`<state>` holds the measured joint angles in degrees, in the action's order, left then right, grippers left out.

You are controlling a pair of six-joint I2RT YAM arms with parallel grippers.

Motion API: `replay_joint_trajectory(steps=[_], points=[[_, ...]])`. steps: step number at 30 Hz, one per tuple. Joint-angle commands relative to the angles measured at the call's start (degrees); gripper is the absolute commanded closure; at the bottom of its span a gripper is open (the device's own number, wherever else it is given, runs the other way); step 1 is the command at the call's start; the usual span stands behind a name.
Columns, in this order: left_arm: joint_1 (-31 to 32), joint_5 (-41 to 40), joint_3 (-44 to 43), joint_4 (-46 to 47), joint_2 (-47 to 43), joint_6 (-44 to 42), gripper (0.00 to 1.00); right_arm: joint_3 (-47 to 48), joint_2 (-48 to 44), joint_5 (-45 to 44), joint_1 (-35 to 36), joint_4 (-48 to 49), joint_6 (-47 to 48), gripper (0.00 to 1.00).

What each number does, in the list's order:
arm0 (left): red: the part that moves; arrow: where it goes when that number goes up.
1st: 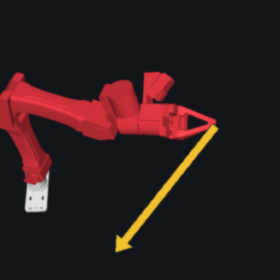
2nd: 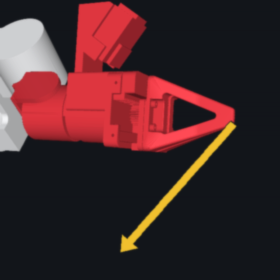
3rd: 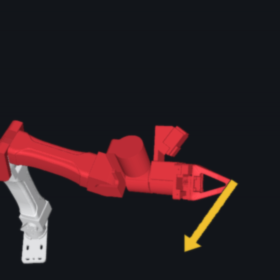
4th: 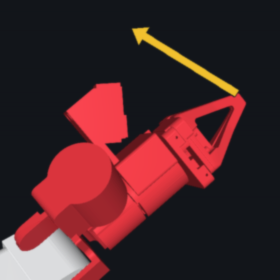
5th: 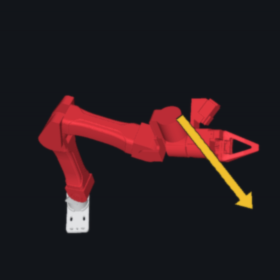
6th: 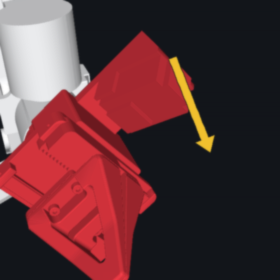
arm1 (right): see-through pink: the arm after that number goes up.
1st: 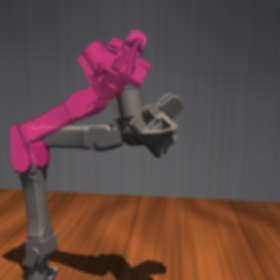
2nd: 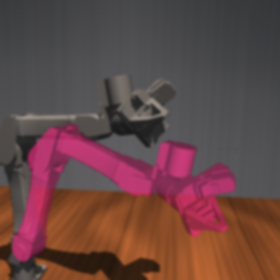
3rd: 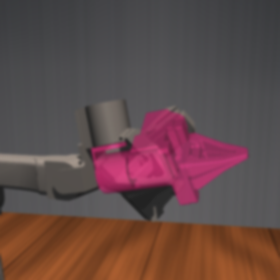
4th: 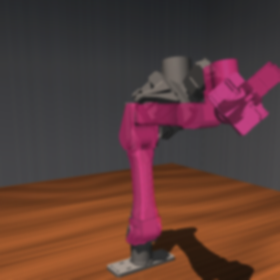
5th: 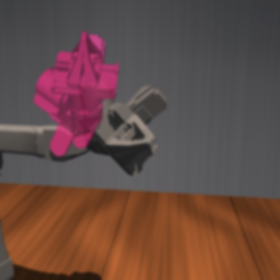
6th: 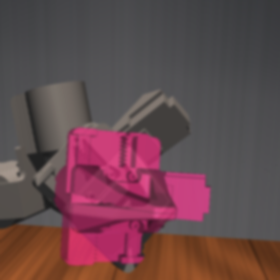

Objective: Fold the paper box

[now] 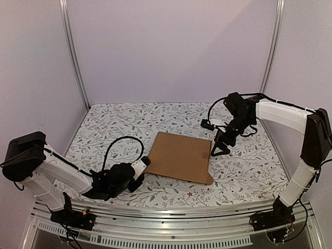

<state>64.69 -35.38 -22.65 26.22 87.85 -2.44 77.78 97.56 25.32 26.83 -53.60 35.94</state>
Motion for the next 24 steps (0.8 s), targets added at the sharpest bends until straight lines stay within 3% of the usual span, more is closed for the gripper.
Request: replay_joint_trajectory(steps=[1,6,13,24], points=[[1.4,-4.1,-2.2,9.6,6.0,-2.7,0.59,-1.2,-0.7,1.2,-0.3,0.1,-1.3,0.01],[2.6,-7.8,-4.4,12.5,11.0,-4.4,0.7,-1.3,-0.5,1.0,-0.3,0.4,-1.6,0.01],[3.0,-7.1,-4.2,9.7,6.4,-2.2,0.75,1.0,1.1,-2.2,-1.3,0.9,1.9,0.01],[2.3,-4.4,-4.5,4.2,3.3,0.5,0.75,25.8,22.2,11.2,-5.7,-5.9,0.7,0.04]])
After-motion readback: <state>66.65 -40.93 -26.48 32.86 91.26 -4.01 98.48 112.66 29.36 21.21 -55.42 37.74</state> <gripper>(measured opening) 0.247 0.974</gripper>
